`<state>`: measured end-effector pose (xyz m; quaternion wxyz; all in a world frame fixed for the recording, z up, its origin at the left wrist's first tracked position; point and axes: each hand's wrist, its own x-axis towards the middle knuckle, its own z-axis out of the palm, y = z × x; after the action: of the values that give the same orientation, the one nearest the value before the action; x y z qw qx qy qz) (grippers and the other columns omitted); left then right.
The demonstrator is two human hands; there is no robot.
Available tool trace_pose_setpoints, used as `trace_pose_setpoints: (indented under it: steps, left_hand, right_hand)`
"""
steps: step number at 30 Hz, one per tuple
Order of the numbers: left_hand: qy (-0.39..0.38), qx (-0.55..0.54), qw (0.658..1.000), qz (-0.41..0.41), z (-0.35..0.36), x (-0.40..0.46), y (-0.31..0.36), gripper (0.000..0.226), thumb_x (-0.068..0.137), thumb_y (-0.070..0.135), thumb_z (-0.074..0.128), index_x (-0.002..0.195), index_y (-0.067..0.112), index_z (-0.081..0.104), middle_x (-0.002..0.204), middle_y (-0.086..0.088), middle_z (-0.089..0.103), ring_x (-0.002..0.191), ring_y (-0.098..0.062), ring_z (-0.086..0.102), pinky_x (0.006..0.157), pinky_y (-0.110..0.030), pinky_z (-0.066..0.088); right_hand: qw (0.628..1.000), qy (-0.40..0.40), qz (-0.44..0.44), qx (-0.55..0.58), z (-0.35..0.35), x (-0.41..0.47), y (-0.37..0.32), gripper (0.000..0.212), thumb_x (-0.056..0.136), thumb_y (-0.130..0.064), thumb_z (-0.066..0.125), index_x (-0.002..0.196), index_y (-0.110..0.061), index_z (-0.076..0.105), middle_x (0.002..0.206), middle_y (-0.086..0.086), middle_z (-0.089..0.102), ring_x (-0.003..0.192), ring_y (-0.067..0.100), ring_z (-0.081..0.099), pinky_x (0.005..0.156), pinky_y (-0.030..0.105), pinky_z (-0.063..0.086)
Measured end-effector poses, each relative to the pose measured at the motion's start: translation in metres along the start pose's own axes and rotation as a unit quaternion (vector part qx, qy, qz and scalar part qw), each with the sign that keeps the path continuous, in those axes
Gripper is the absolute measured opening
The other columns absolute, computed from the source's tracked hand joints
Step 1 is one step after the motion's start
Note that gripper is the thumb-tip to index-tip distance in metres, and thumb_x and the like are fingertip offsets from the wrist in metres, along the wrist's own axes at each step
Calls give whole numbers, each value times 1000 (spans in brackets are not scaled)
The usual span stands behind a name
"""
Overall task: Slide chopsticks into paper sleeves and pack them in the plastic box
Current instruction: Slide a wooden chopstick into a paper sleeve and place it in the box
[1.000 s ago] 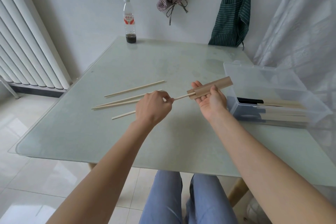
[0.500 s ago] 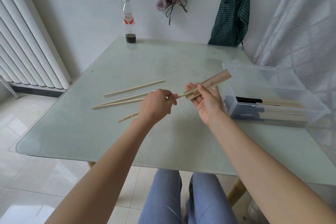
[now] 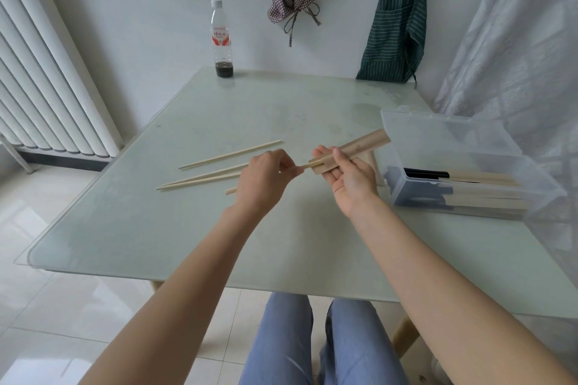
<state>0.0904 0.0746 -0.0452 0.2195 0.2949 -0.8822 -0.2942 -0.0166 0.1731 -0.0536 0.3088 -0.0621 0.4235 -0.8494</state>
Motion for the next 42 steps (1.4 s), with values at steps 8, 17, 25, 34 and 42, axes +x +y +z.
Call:
trace_pose_setpoints:
  steps: [8,17,25,34,42]
  left_hand:
    - [9,20,1000,-14,-10,-1,-13,28,90,35,60,86,8,66,69,0,54,71,-24,49,60,-30,33]
    - [2,-83,997,0,-15,1,-22,8,90,20,59,93,14,64,71,5,57,65,-8,49,53,-10,36]
    - [21,136,982,-132,-4,18,-52,25,86,-6,53,111,1,54,116,-17,49,108,-34,48,86,-37,40]
    - [-22,259,957,-129,3,30,-57,28,84,-8,48,108,4,55,116,-16,49,112,-33,44,89,-35,36]
    - [-3,331,944,-16,12,22,-42,33,81,-10,46,112,3,43,114,-14,51,109,-30,46,84,-31,36]
  right_hand:
    - [1000,15,-7,3,4,2,-2,14,97,-2,44,90,4,54,92,18,65,76,21,69,71,32,59]
    - [1000,-8,6,-25,11,9,2,10,94,-3,50,91,4,56,87,17,69,72,22,72,66,29,59]
    - [993,111,-33,-13,11,22,9,9,94,0,50,85,-3,53,82,18,63,62,20,68,77,38,58]
    - [989,147,-11,30,10,26,9,23,93,4,49,78,-12,51,79,15,59,76,27,62,90,48,49]
    - [987,149,-22,60,10,27,5,20,94,5,47,112,-3,52,79,10,56,99,35,56,91,46,47]
